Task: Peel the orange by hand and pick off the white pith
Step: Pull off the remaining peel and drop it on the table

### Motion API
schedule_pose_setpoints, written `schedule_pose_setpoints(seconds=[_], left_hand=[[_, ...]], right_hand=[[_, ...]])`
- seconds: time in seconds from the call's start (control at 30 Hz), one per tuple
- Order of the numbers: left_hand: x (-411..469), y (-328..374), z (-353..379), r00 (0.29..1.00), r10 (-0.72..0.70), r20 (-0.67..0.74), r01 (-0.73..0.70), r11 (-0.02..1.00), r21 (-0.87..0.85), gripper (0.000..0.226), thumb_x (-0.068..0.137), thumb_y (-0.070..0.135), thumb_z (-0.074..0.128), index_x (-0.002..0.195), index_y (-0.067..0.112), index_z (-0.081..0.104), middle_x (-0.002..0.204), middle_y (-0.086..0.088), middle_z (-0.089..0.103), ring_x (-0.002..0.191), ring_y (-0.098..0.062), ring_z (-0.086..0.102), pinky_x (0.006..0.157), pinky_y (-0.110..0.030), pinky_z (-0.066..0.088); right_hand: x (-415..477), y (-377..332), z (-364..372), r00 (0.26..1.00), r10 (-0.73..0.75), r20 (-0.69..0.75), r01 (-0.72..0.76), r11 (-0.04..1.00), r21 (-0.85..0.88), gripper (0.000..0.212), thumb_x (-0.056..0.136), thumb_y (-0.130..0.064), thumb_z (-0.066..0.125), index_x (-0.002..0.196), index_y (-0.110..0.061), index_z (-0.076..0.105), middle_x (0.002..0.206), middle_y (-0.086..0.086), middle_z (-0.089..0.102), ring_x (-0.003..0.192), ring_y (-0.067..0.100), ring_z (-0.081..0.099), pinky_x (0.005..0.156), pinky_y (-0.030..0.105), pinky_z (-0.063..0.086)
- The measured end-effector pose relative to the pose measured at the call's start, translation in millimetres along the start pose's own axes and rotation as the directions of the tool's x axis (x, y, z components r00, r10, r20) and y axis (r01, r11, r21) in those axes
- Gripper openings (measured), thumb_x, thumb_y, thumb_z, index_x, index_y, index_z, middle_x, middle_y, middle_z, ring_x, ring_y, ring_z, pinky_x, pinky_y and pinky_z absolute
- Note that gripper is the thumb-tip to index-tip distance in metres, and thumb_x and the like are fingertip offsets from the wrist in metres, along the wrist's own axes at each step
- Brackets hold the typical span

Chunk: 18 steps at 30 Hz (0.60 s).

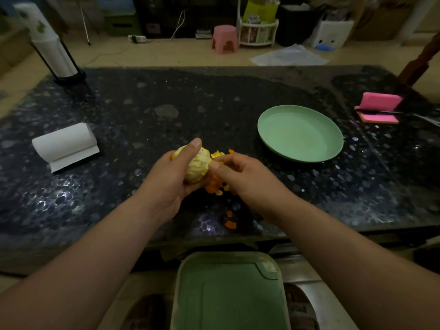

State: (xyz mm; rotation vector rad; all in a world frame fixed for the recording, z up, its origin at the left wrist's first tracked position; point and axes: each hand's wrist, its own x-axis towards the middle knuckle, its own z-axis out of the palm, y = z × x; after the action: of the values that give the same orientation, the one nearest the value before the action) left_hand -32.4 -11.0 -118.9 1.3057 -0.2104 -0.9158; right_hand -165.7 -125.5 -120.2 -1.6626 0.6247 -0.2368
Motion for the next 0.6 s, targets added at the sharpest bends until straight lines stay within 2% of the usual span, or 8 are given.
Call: schedule_pose_setpoints(seconds=[0.07,0.13,0.2,0.3,0.37,0.5,0.53,0.6], left_hand=[[-1,2,1,1.0,-0.016,0.02,0.016,1.0,-0.023,0.034,0.096,0.038,0.072,0.111,0.008,0.07,0.105,-0.011,0.079,0.101,-0.022,0.076,0.086,-0.041,0.064],[-3,4,3,0.998,-0.031,0.053,0.033,0.999,-0.035,0.054,0.087,0.041,0.077,0.124,0.003,0.066,0.116,-0.017,0.077,0.104,-0.025,0.076,0.086,-0.042,0.064],[-4,6,2,0.996,-0.046,0.073,0.048,0.999,-0.016,0.068,0.082,0.042,0.079,0.133,0.001,0.061,0.123,-0.021,0.074,0.108,-0.029,0.076,0.088,-0.048,0.063],[-5,10,-3,0.994,-0.07,0.089,0.06,0.991,0.116,0.065,0.08,0.047,0.078,0.129,0.007,0.065,0.117,-0.017,0.076,0.103,-0.03,0.077,0.084,-0.051,0.064],[-5,12,-6,0.992,-0.079,0.102,0.054,0.971,0.233,0.061,0.078,0.051,0.078,0.124,0.012,0.067,0.112,-0.014,0.077,0.096,-0.027,0.078,0.074,-0.043,0.065],[-6,9,-5,0.99,-0.062,0.129,0.014,0.939,0.345,0.04,0.091,0.041,0.075,0.121,0.014,0.069,0.112,-0.017,0.077,0.097,-0.03,0.078,0.067,-0.033,0.061],[-6,7,-5,0.992,-0.049,0.118,0.002,0.932,0.362,0.037,0.092,0.04,0.075,0.119,0.015,0.07,0.111,-0.016,0.077,0.094,-0.028,0.078,0.067,-0.033,0.061],[-6,4,-4,0.995,-0.008,0.101,-0.035,0.908,0.418,0.032,0.092,0.04,0.077,0.115,0.018,0.072,0.109,-0.013,0.077,0.092,-0.024,0.078,0.067,-0.033,0.062]], right_hand=[[0,2,0,1.0,-0.02,-0.001,0.02,0.999,-0.038,0.031,0.1,-0.039,0.071,0.125,-0.02,0.071,0.101,-0.007,0.08,0.083,0.001,0.075,0.065,0.009,0.051],[0,1,-3,0.998,-0.065,0.0,0.065,0.994,-0.092,0.026,0.101,-0.037,0.071,0.121,-0.02,0.074,0.097,-0.006,0.08,0.081,0.002,0.075,0.067,0.013,0.052],[1,1,-8,0.995,-0.1,0.014,0.101,0.983,-0.151,0.022,0.102,-0.038,0.07,0.118,-0.023,0.075,0.099,-0.006,0.08,0.086,0.006,0.076,0.075,0.026,0.059],[1,3,-11,0.99,-0.141,0.017,0.142,0.963,-0.228,0.02,0.103,-0.04,0.068,0.116,-0.028,0.076,0.099,-0.003,0.079,0.092,0.015,0.075,0.089,0.049,0.06],[3,4,-11,0.985,-0.175,-0.006,0.169,0.956,-0.239,0.018,0.102,-0.036,0.068,0.117,-0.029,0.076,0.093,-0.002,0.077,0.081,0.013,0.072,0.083,0.049,0.06],[4,4,-9,0.984,-0.178,-0.013,0.164,0.93,-0.328,0.02,0.099,-0.029,0.066,0.116,-0.032,0.076,0.078,-0.007,0.074,0.066,0.003,0.066,0.067,0.033,0.053],[4,4,-9,0.987,-0.16,-0.006,0.147,0.919,-0.365,0.02,0.098,-0.03,0.065,0.116,-0.032,0.075,0.078,-0.008,0.074,0.067,0.004,0.068,0.066,0.032,0.054],[4,4,-8,0.992,-0.129,0.008,0.122,0.911,-0.393,0.02,0.096,-0.03,0.065,0.112,-0.032,0.075,0.083,-0.006,0.076,0.073,0.009,0.073,0.071,0.04,0.061]])
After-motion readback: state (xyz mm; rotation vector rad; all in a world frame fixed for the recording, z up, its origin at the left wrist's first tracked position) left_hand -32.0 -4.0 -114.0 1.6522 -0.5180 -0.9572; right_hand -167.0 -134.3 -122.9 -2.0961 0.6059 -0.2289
